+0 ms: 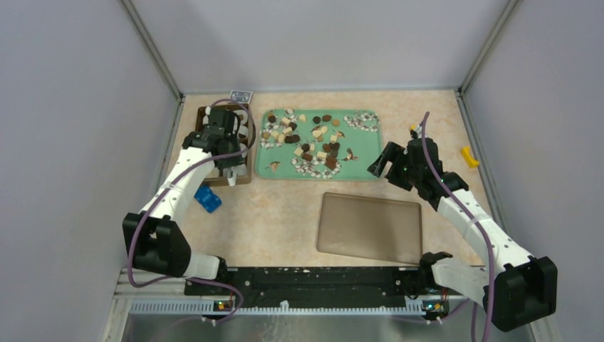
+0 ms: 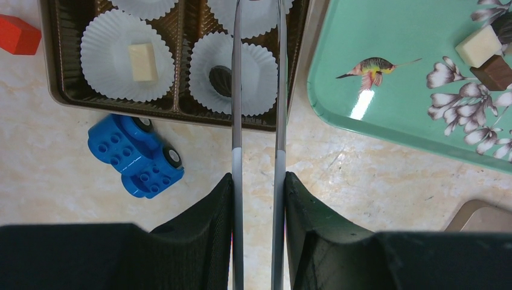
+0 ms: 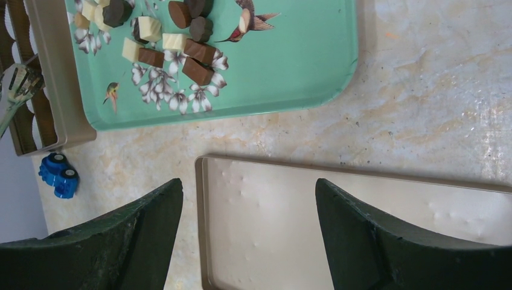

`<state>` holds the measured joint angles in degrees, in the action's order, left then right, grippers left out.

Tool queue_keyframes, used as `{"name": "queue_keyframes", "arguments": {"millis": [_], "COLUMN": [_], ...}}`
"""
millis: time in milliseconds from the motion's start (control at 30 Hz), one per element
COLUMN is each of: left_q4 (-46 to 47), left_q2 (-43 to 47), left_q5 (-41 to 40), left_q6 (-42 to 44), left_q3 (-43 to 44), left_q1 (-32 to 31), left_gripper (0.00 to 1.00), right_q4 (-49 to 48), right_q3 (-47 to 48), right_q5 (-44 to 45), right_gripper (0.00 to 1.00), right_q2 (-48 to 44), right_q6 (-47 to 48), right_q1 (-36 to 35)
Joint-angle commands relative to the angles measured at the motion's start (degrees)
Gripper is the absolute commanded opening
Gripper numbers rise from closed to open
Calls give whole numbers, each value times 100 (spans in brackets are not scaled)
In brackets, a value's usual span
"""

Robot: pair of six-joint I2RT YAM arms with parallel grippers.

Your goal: Pack the chocolate

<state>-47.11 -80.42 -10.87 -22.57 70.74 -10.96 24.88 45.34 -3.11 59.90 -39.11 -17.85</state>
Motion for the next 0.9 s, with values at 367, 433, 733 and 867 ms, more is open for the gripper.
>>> {"name": "queue_keyframes", "arguments": {"millis": [367, 433, 733, 867], "left_q4": [396, 349, 676, 894], "left_q2": [69, 108, 963, 1329], "left_q5": [-134, -109, 1134, 2176], "left_q6": [132, 167, 846, 1106], "left_q3": [70, 128, 93, -381], "left_q1": [42, 39, 25, -87], "left_gripper": [39, 29, 21, 15], "right_q4": [-106, -91, -129, -137], "right_q3": [212, 203, 194, 195], "right_q5": [22, 27, -18, -10], "right_gripper": [79, 79, 79, 79], "right_q2": [-135, -151, -176, -155], "right_q6": [-17, -18, -35, -31], "right_q1": [31, 29, 31, 32]}}
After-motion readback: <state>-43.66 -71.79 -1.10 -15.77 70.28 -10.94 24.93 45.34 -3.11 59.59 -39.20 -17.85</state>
